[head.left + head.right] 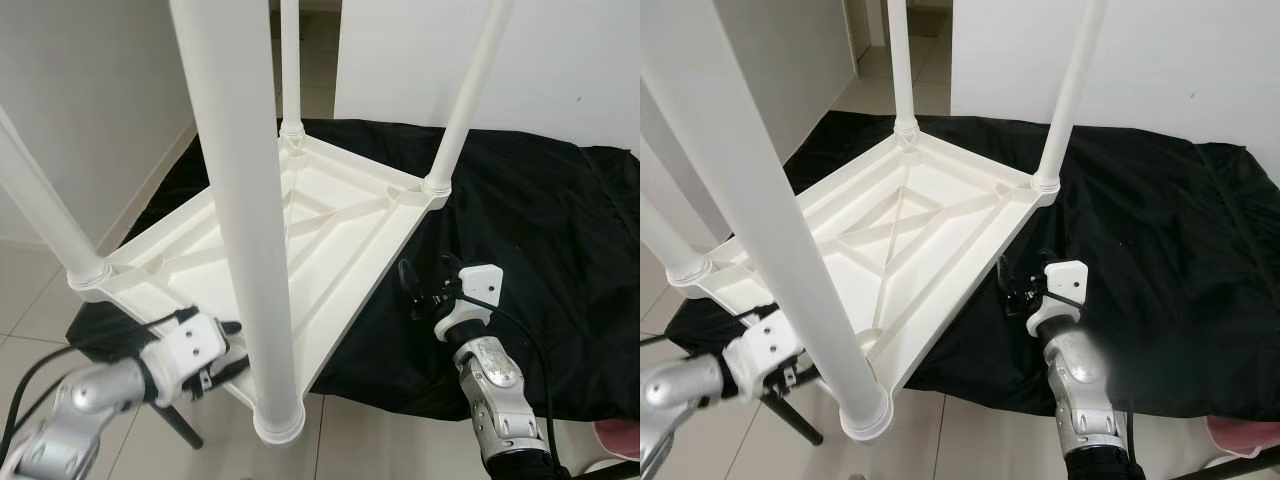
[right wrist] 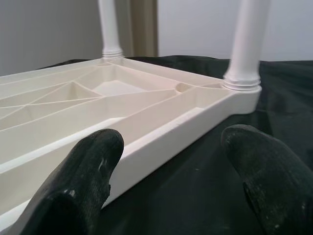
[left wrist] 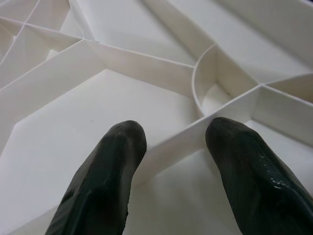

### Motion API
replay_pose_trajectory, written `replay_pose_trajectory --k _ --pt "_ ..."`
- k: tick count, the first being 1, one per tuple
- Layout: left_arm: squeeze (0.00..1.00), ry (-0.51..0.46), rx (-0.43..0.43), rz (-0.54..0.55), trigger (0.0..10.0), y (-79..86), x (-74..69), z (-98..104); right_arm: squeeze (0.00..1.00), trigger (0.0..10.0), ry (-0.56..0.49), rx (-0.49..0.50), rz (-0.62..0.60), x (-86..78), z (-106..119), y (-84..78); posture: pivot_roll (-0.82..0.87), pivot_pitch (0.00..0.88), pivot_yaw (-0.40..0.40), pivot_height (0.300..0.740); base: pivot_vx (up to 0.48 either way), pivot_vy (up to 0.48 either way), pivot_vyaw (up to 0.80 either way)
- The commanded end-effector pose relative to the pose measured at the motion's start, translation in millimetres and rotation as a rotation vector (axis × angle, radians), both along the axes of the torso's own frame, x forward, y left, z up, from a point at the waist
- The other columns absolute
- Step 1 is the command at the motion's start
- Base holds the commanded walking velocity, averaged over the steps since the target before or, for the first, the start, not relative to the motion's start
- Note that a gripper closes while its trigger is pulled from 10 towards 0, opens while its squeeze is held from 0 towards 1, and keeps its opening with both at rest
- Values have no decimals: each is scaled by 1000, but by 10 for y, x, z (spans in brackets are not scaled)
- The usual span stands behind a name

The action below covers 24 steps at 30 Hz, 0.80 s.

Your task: Building children table

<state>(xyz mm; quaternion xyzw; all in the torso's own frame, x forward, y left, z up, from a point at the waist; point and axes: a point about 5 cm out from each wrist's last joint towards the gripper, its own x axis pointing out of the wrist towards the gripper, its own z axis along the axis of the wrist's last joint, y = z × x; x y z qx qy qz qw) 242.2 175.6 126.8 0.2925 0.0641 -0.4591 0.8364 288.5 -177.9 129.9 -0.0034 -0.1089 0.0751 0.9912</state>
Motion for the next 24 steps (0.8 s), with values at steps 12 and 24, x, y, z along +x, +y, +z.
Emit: replay_pose_trajectory --k 12,24 --pt "0 -93 -30 153 10000 -260 339 -33 0 10000 5 23 -50 16 33 8 -14 66 42 740 0 0 0" --pt "0 -82 -106 166 10000 -600 479 25 0 10000 9 30 -72 18 38 19 -21 67 55 740 0 0 0"
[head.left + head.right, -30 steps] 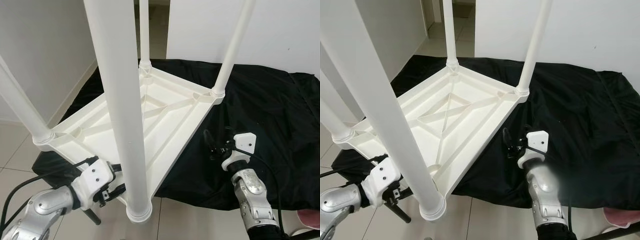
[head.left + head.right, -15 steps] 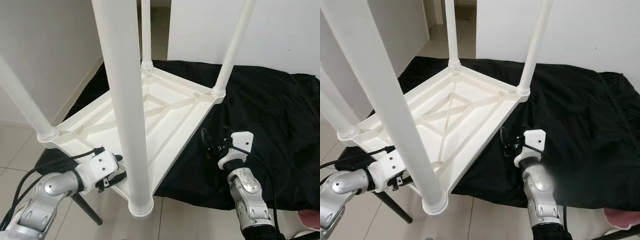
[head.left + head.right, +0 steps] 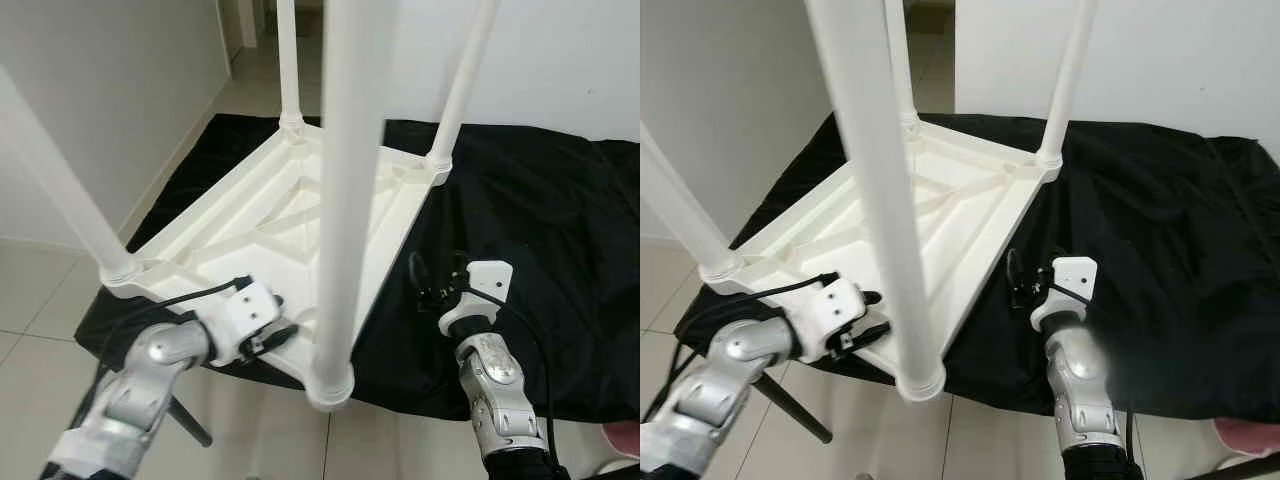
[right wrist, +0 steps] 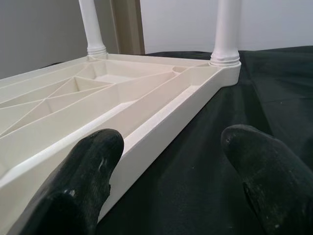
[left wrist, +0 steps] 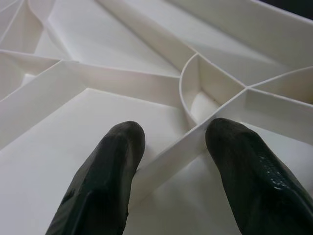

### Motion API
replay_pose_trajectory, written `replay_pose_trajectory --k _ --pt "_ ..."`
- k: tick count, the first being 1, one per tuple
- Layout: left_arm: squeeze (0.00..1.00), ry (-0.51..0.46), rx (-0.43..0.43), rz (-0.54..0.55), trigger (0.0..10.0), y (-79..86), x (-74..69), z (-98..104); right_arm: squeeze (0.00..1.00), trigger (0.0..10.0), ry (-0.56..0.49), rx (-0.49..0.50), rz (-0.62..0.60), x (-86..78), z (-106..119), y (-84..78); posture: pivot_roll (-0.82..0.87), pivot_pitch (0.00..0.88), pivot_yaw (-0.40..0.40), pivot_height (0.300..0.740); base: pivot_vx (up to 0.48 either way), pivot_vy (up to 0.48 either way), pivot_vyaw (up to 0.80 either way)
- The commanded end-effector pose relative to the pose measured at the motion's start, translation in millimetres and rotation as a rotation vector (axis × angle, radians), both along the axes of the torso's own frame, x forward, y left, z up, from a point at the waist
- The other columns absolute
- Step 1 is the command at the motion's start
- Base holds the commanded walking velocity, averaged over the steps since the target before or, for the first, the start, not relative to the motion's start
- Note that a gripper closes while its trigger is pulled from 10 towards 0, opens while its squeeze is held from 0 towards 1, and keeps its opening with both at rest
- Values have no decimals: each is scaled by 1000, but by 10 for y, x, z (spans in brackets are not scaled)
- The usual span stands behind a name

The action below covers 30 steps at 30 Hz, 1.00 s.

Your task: Building children table

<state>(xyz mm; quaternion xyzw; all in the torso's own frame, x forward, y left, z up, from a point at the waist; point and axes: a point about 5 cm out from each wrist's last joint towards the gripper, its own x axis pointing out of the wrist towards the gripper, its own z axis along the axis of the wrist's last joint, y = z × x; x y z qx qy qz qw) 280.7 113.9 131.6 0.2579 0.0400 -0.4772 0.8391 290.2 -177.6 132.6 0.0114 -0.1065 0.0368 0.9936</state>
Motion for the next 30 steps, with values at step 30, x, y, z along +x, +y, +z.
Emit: replay_pose_trajectory --k 30 --pt "0 -9 80 111 10000 83 292 11 0 10000 12 -41 38 -50 9 -65 -26 66 71 740 0 0 0"
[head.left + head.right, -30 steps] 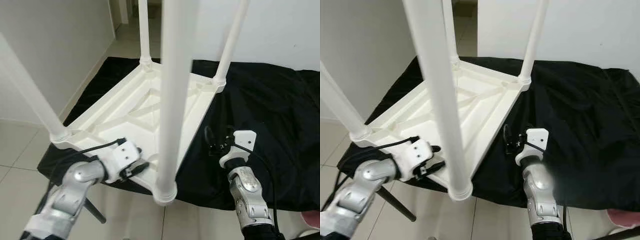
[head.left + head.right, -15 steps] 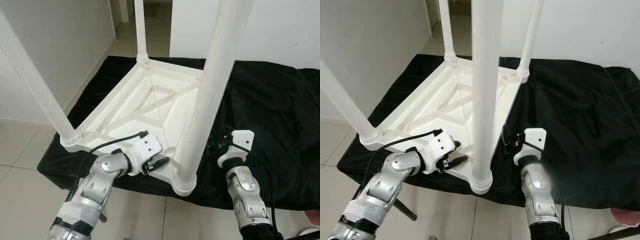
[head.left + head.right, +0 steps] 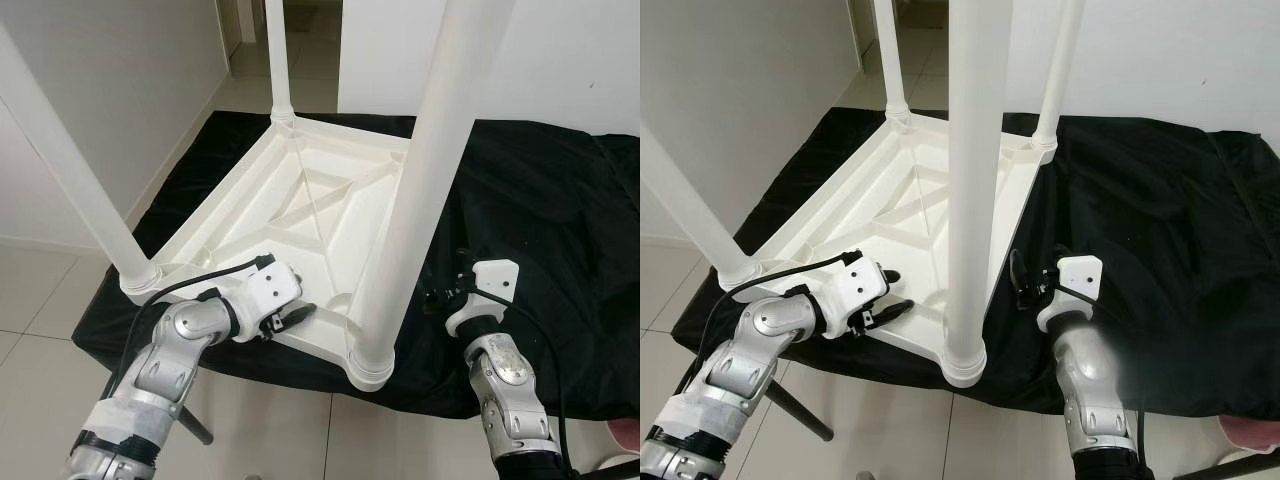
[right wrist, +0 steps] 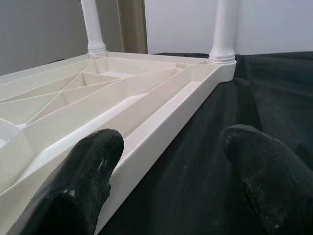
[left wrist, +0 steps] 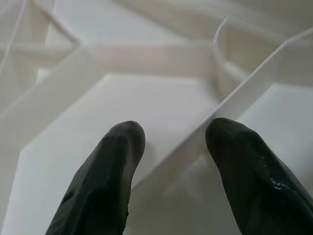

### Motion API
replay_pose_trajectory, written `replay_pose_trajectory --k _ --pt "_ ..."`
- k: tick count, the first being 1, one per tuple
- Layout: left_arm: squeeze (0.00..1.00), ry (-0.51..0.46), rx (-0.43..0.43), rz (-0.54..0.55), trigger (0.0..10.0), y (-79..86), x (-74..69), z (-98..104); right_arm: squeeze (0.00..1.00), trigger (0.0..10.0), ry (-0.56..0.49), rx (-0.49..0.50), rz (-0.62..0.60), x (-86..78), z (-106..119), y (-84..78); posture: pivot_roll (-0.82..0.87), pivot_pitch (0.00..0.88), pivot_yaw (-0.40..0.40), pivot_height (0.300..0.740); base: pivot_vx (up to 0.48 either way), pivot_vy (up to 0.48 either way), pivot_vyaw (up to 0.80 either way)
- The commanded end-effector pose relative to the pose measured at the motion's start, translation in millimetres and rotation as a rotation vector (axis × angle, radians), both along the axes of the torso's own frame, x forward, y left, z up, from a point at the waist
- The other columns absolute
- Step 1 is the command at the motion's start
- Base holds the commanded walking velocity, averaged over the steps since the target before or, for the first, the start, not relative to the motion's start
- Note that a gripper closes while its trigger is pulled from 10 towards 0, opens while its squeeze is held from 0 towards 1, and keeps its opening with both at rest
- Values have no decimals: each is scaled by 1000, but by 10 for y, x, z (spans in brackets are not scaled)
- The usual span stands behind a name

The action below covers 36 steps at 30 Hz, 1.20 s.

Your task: Building children table

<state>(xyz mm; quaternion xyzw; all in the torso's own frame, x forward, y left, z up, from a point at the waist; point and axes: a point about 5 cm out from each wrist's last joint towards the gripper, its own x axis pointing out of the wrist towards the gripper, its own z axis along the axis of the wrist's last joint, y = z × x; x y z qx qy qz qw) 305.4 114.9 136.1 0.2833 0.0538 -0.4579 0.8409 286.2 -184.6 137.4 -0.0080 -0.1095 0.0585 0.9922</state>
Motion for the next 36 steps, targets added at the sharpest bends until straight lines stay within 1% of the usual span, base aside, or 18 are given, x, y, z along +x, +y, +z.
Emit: replay_pose_trajectory --k 1,2,6,8,10,13,14,18,19,23,24,25,26,27,28,29,30,36 --pt "0 16 35 78 10000 86 58 -57 0 10000 20 2 -1 -11 -41 16 -26 66 71 740 0 0 0" --pt "0 16 35 78 10000 86 58 -57 0 10000 20 2 -1 -11 -41 16 -26 66 71 740 0 0 0" --pt "0 67 104 46 10000 119 52 -175 0 10000 24 6 0 -23 -50 29 -31 66 73 740 0 0 0" --pt "0 103 111 85 10000 140 112 -221 0 10000 25 5 -4 -25 -49 14 -36 67 74 740 0 0 0" --pt "0 103 111 85 10000 140 112 -221 0 10000 25 5 -4 -25 -49 14 -36 67 74 740 0 0 0" --pt "0 132 132 131 10000 133 238 -231 0 10000 22 1 -12 -15 -34 -7 -36 67 74 740 0 0 0" --pt "0 132 132 131 10000 133 238 -231 0 10000 22 1 -12 -15 -34 -7 -36 67 74 740 0 0 0" --pt "0 142 146 98 10000 108 278 -211 0 10000 21 -3 -13 -8 -29 -5 -36 67 74 740 0 0 0" --pt "0 156 145 65 10000 100 279 -204 0 10000 22 -5 -12 -5 -31 -1 -49 66 77 740 0 0 0" --pt "0 171 139 55 10000 101 281 -205 0 10000 23 -6 -12 -4 -34 0 -49 66 77 740 0 0 0" --pt "0 179 135 39 7216 106 274 -205 0 10000 23 -7 -15 -6 -35 -6 -52 66 79 740 0 0 0" --pt "0 179 135 39 7216 106 274 -205 0 10000 23 -7 -15 -6 -35 -6 -52 66 79 740 0 0 0" --pt "0 181 135 27 6510 110 269 -203 0 10000 24 -7 -17 -8 -36 -11 -52 66 79 740 0 0 0" --pt "0 181 135 27 6510 110 269 -203 0 10000 24 -7 -17 -8 -36 -11 -52 66 79 740 0 0 0" --pt "0 188 131 17 4549 115 265 -202 0 10000 25 -8 -19 -10 -37 -16 -52 66 79 740 0 0 0" --pt "0 188 131 17 4549 115 265 -202 0 10000 25 -8 -19 -10 -37 -16 -52 66 79 740 0 0 0" --pt "0 195 122 19 3961 121 265 -201 0 10000 26 -8 -21 -10 -39 -22 -52 66 79 740 0 0 0" --pt "0 199 96 41 3922 132 281 -188 0 10000 26 -6 -25 -7 -41 -26 -52 66 79 740 0 0 0"
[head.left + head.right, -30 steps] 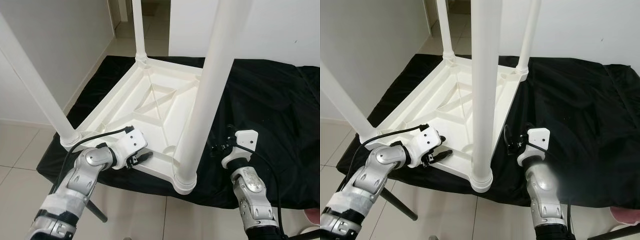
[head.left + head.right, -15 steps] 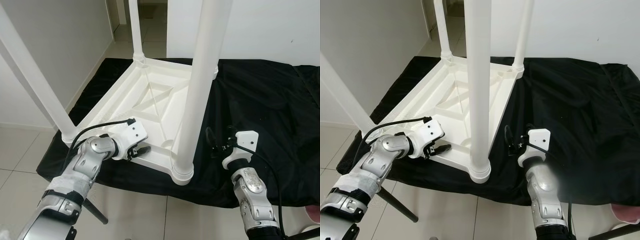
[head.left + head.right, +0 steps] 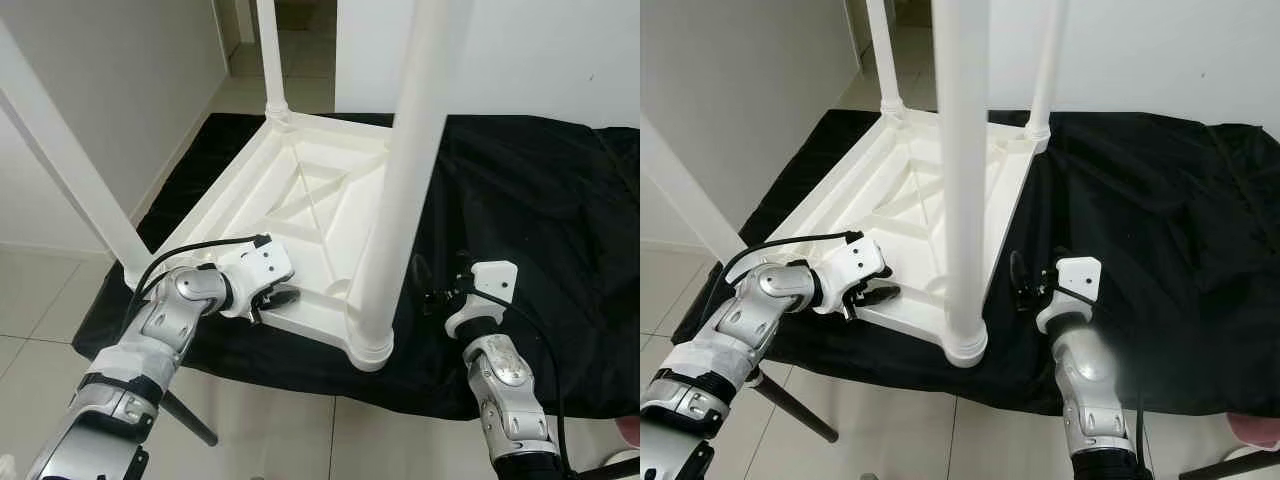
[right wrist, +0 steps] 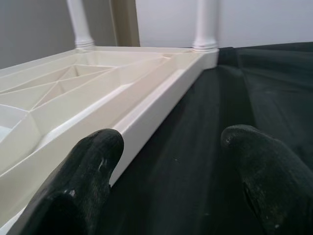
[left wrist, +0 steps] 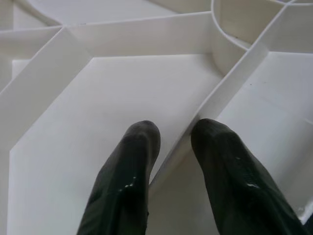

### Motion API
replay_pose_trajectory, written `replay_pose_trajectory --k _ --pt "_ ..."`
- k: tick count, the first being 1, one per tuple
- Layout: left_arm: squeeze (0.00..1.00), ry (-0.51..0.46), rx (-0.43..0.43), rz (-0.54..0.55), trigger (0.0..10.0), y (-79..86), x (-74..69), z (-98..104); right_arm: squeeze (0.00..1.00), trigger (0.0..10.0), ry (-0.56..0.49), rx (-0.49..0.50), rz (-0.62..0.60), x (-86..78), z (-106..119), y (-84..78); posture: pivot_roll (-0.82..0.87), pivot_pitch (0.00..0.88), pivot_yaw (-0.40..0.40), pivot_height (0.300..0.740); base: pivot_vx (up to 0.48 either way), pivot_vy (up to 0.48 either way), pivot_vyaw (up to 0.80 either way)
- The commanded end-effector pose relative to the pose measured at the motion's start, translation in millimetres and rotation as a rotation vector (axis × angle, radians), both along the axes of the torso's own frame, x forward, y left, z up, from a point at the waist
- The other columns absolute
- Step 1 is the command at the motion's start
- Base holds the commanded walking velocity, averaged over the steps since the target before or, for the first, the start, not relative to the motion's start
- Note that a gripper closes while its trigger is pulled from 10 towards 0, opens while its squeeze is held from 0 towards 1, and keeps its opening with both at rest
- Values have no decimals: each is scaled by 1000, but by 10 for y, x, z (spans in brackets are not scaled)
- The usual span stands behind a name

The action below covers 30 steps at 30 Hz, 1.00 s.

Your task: Building children table

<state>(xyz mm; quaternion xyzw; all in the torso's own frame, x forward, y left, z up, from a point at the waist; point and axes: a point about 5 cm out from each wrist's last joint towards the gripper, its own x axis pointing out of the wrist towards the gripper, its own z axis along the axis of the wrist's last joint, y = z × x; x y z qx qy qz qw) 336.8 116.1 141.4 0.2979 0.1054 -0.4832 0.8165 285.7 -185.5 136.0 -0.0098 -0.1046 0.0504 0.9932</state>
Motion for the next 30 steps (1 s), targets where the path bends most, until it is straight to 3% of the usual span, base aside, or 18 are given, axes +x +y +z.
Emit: replay_pose_trajectory --k 1,2,3,4,5,6,7,16,18,19,23,24,25,26,27,29,30 --pt "0 105 8 90 3686 122 -26 -235 0 10000 16 -3 -9 -1 -27 -18 -51 66 80 740 0 0 0" --pt "0 105 8 90 3686 122 -26 -235 0 10000 16 -3 -9 -1 -27 -18 -51 66 80 740 0 0 0" --pt "0 103 -5 94 1882 115 -22 -227 0 10000 16 -1 -9 2 -27 -13 -51 66 80 740 0 0 0" --pt "0 103 -5 94 1882 115 -22 -227 0 10000 16 -1 -9 2 -27 -13 -51 66 80 740 0 0 0" --pt "0 107 -8 80 4471 109 -31 -231 0 10000 16 0 -8 3 -27 -8 -47 65 78 740 0 0 0" --pt "0 107 -8 80 4471 109 -31 -231 0 10000 16 0 -8 3 -27 -8 -47 65 78 740 0 0 0" --pt "0 115 -4 61 10000 115 -42 -240 0 10000 16 1 -6 6 -28 -3 -45 65 77 740 0 0 0" --pt "0 144 12 7 10000 162 -49 -232 0 10000 13 1 -6 17 -22 -6 -44 61 82 740 0 0 0" --pt "0 158 -17 4 10000 160 -49 -212 0 10000 7 6 -7 5 -20 -7 -46 60 85 740 0 0 0" --pt "1000 164 -30 4 10000 161 -51 -206 0 10000 5 9 -7 -2 -20 -6 -48 58 86 740 0 0 0" --pt "1000 163 -87 23 10000 179 -58 -171 0 10000 -11 9 -16 -43 -5 -23 -52 56 85 740 0 0 0" --pt "286 149 -131 40 10000 199 -64 -139 0 10000 -19 12 -20 -74 8 -40 -56 56 84 740 0 0 0" --pt "286 149 -131 40 10000 199 -64 -139 0 10000 -19 12 -20 -74 8 -40 -56 56 84 740 0 0 0" --pt "0 139 -161 51 10000 214 -69 -117 0 10000 -24 14 -23 -94 17 -51 -56 56 84 740 0 0 0" --pt "0 139 -161 51 10000 214 -69 -117 0 10000 -24 14 -23 -94 17 -51 -56 56 84 740 0 0 0" --pt "0 94 -270 71 10000 262 -111 -31 0 10000 -26 31 -23 -161 25 -99 -59 57 78 740 0 0 0" --pt "0 94 -270 71 10000 262 -111 -31 0 10000 -26 31 -23 -161 25 -99 -59 57 78 740 0 0 0"
